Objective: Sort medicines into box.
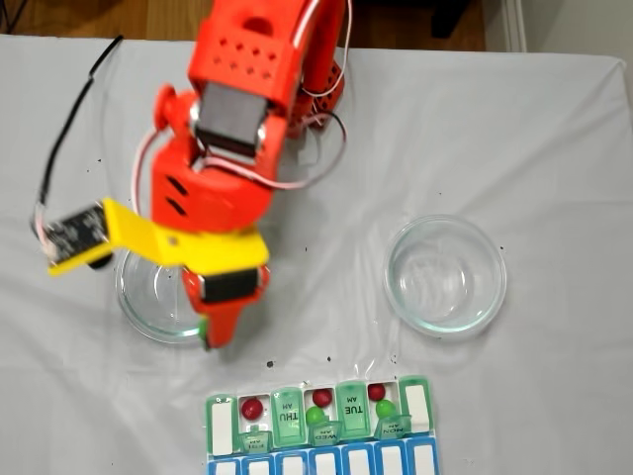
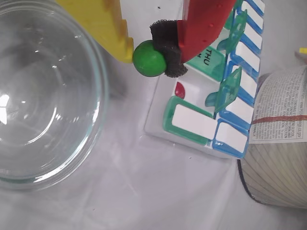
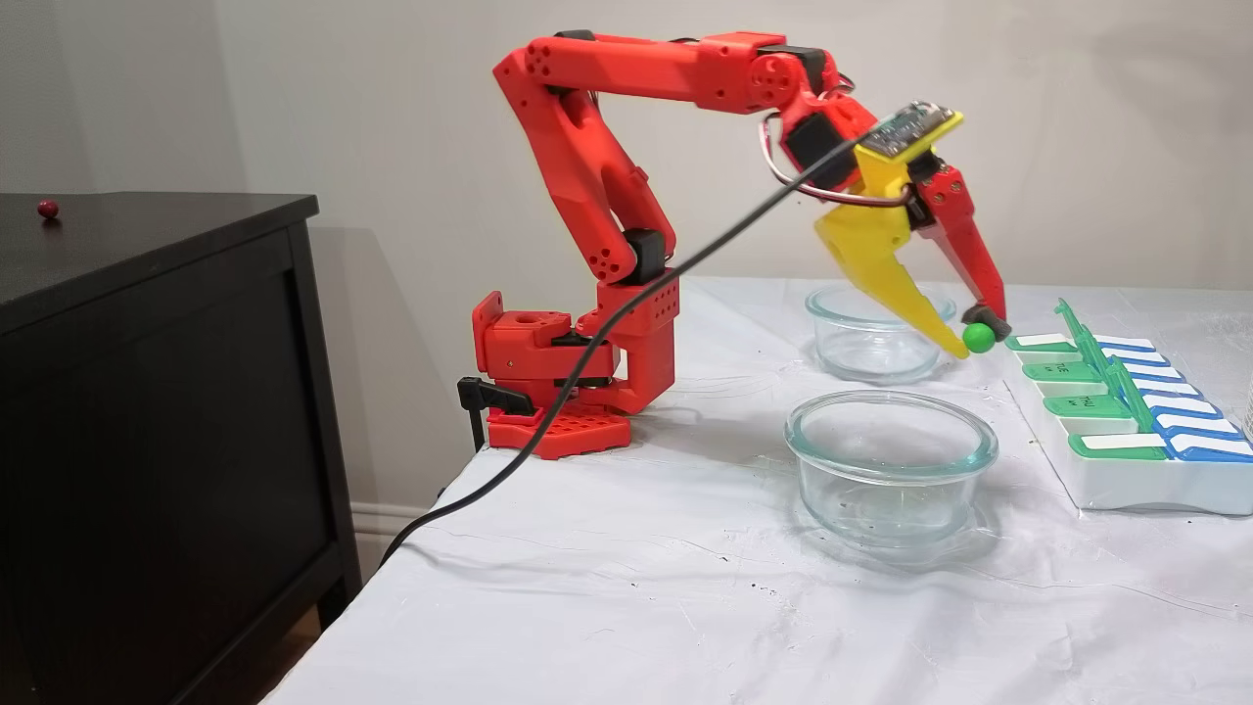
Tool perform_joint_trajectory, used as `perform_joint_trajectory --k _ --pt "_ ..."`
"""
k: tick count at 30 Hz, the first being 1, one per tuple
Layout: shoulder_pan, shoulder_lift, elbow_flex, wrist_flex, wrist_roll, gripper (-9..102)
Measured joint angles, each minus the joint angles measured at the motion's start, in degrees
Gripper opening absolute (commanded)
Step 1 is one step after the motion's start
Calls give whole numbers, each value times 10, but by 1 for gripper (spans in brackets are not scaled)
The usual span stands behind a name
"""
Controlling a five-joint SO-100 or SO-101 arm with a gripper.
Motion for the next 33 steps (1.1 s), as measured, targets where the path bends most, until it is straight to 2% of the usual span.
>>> perform_joint_trajectory --k 5,14,33 --pt "-32 -62 -31 -25 46 0" --pt "-39 -195 -122 -55 68 0" --pt "-65 -292 -176 -85 77 0"
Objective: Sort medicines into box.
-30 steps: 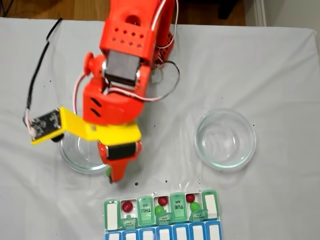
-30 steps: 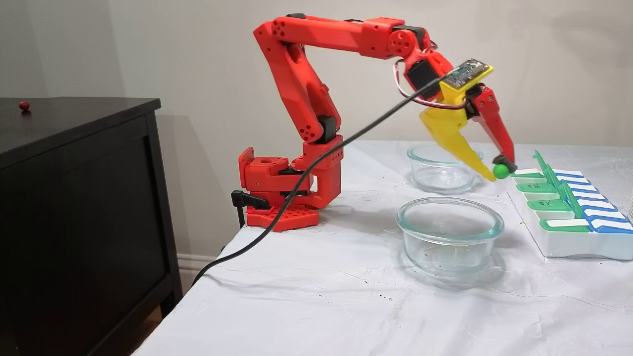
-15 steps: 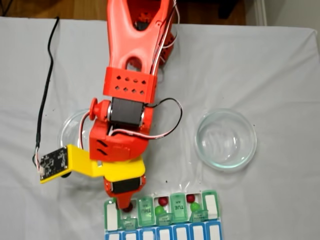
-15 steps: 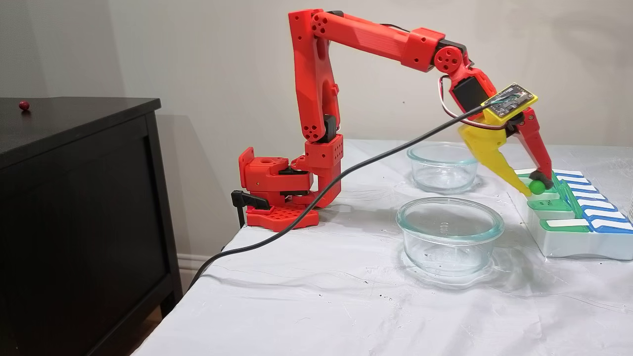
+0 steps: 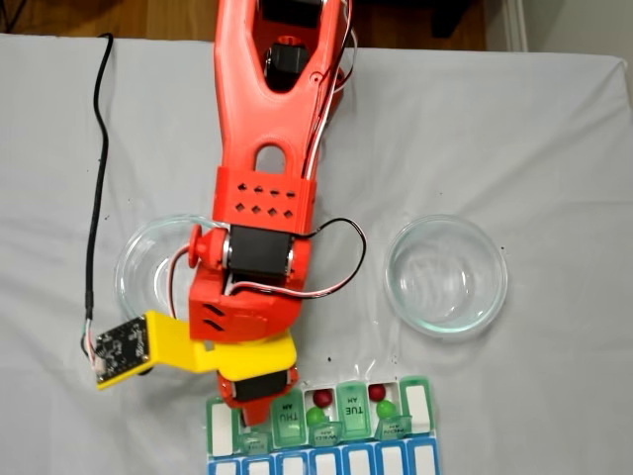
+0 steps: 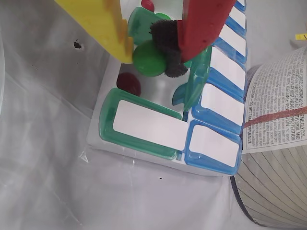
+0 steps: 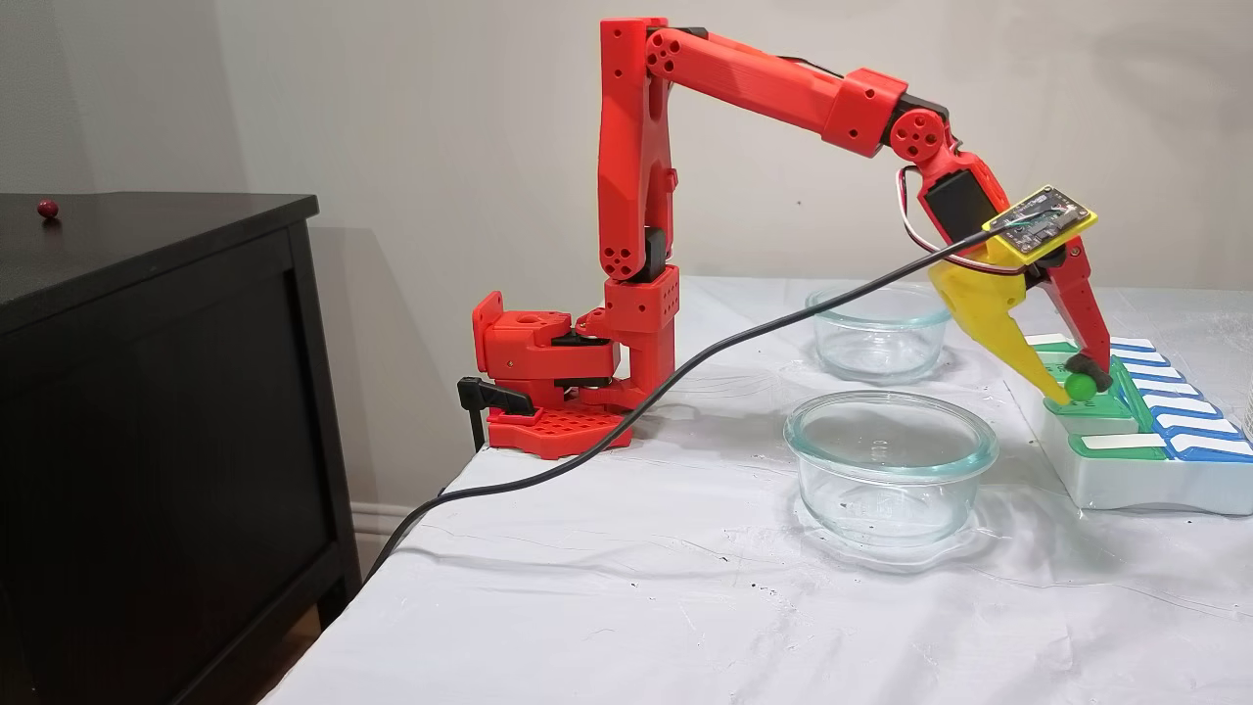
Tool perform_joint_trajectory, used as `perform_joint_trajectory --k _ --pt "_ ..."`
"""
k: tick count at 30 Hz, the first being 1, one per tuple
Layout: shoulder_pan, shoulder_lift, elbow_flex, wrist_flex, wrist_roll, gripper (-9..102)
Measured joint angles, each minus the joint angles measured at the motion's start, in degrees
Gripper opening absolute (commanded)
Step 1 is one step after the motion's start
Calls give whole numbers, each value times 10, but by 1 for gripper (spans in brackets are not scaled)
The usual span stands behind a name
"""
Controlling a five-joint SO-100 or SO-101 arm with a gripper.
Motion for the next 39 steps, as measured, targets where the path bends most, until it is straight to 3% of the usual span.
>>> perform_joint_trajectory --k 8,14,20,23,27,34,39 --pt "-2 -33 -9 -19 0 0" --pt "-2 -62 -53 -5 13 16" --pt "-2 -62 -54 1 14 20" --pt "-2 -62 -54 8 14 18" --pt "-2 -53 -54 8 12 0" --pt "-2 73 13 3 33 0" --pt "-36 216 117 -64 98 0"
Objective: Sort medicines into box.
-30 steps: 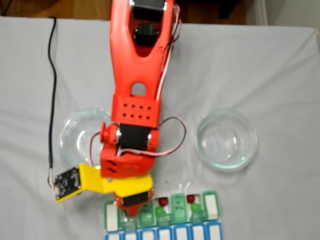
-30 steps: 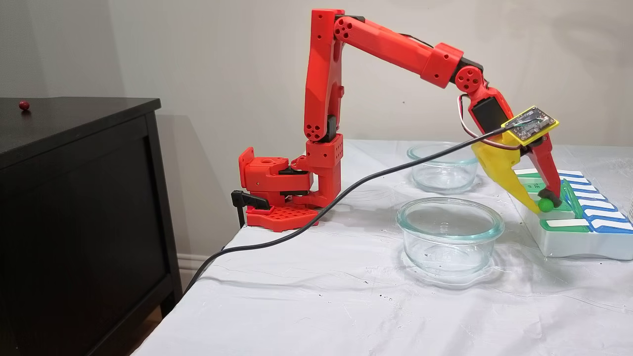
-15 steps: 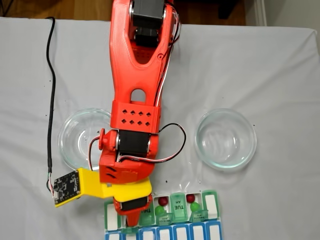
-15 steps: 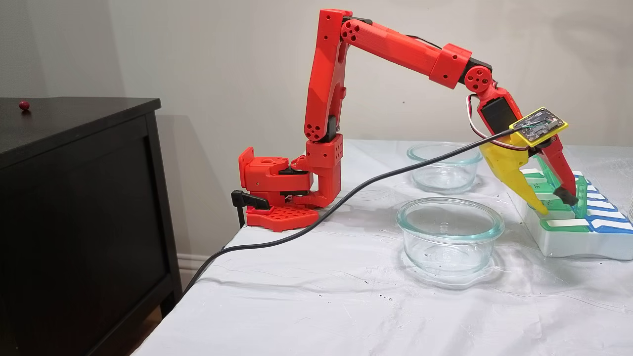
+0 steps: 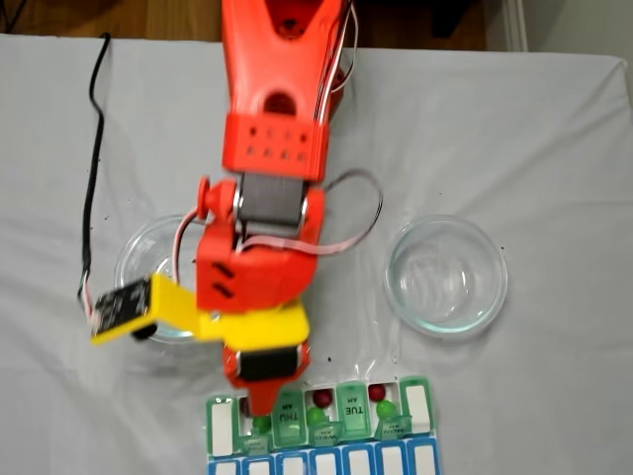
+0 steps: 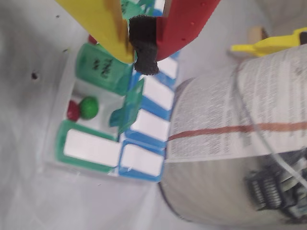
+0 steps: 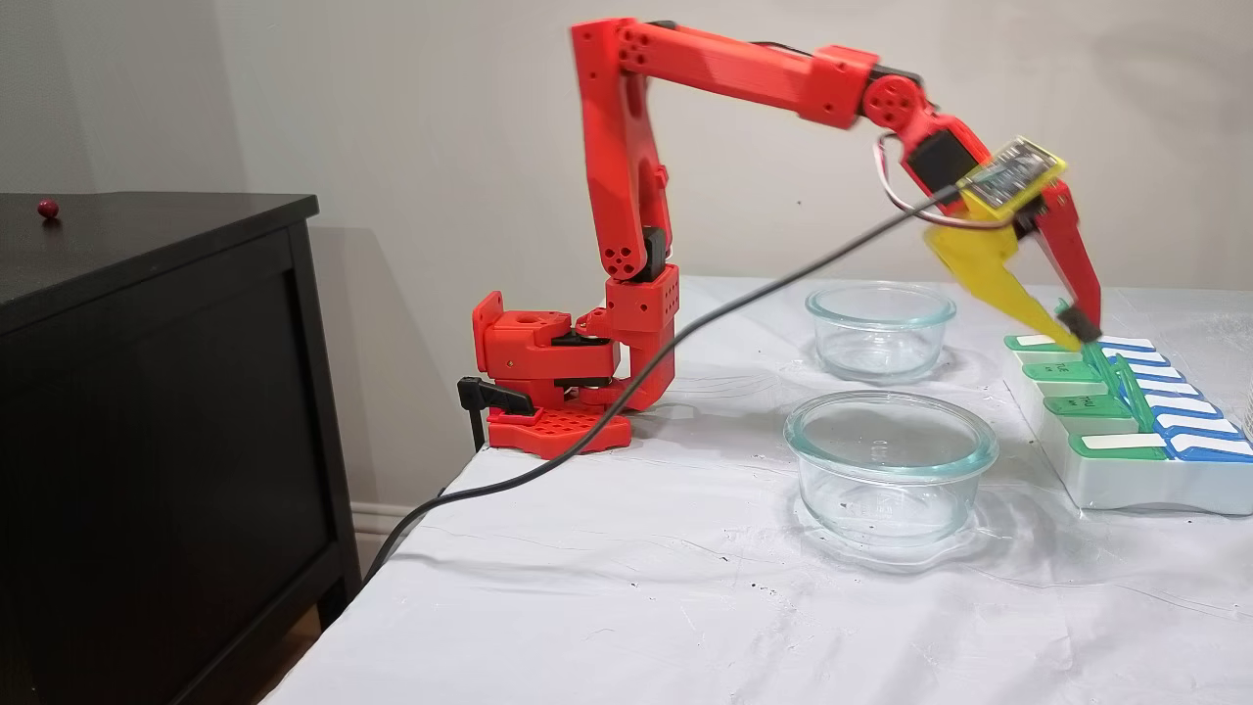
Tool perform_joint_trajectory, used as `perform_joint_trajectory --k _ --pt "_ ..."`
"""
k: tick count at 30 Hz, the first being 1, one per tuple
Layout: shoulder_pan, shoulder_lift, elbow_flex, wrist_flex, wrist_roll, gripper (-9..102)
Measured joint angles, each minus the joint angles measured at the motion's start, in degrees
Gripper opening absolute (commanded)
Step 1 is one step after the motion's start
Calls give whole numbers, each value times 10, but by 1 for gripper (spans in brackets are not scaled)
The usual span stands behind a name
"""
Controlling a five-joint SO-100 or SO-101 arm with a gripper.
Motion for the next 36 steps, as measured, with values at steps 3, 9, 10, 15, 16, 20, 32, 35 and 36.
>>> perform_joint_trajectory --k 3,9,10,15,16,20,32,35,36 --pt "-40 67 52 -54 47 0" --pt "-125 70 81 -171 98 0" --pt "-134 57 83 -198 103 0" --pt "-156 -44 83 -299 120 0" --pt "-156 -66 83 -316 126 0" --pt "-157 -121 83 -367 146 0" --pt "-166 -158 82 -360 160 0" --pt "-178 -158 82 -306 156 0" --pt "-181 -157 82 -290 155 0"
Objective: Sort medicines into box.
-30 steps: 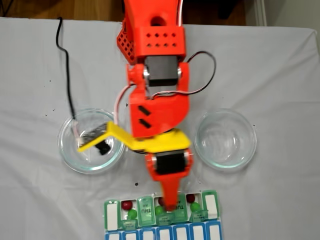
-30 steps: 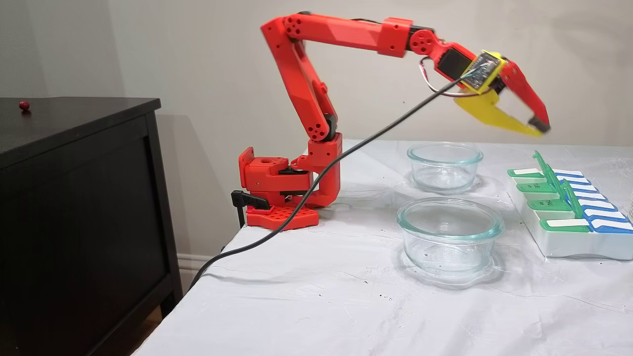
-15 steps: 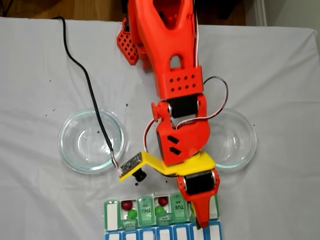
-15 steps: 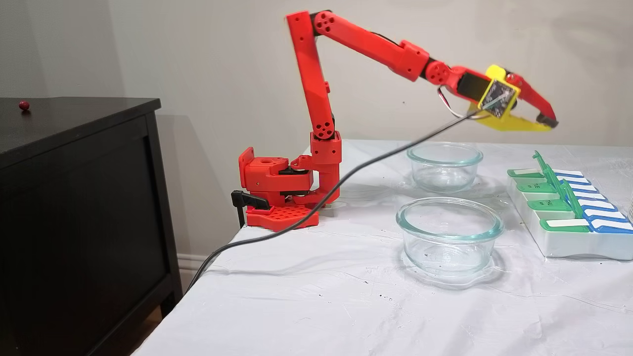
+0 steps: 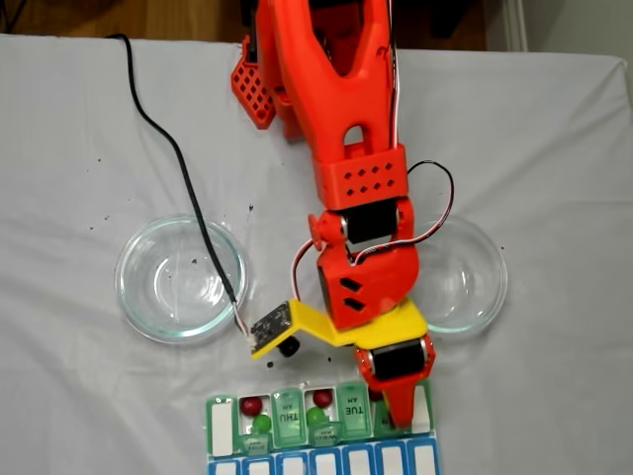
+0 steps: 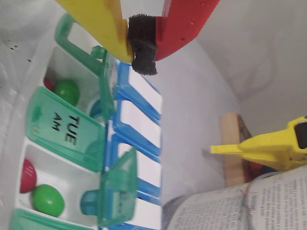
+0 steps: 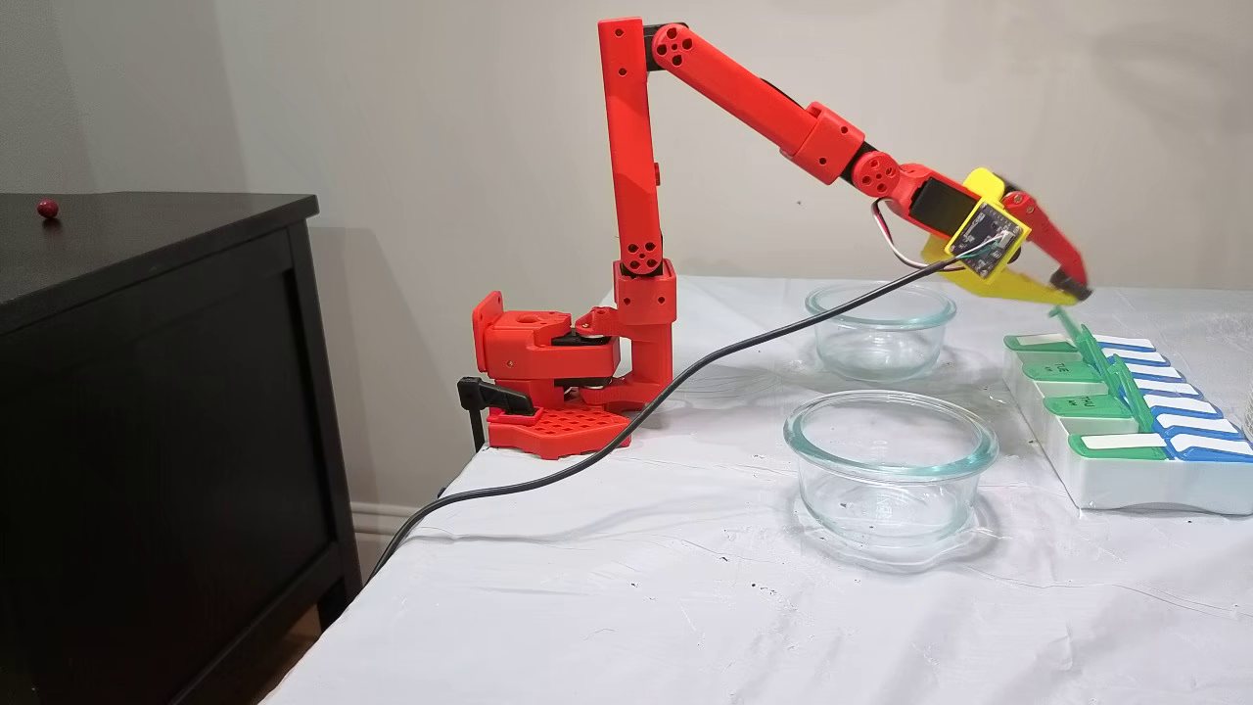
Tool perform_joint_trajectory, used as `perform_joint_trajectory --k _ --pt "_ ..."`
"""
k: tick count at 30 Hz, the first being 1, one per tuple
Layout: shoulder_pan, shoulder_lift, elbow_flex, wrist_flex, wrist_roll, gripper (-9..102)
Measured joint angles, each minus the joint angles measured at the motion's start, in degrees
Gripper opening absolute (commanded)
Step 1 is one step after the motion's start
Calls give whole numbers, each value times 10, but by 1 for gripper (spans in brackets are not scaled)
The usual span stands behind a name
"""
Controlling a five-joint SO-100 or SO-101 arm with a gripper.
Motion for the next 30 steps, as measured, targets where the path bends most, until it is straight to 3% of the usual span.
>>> perform_joint_trajectory --k 18,30 --pt "18 -18 -55 179 39 0" --pt "-7 -35 -57 217 1 0"
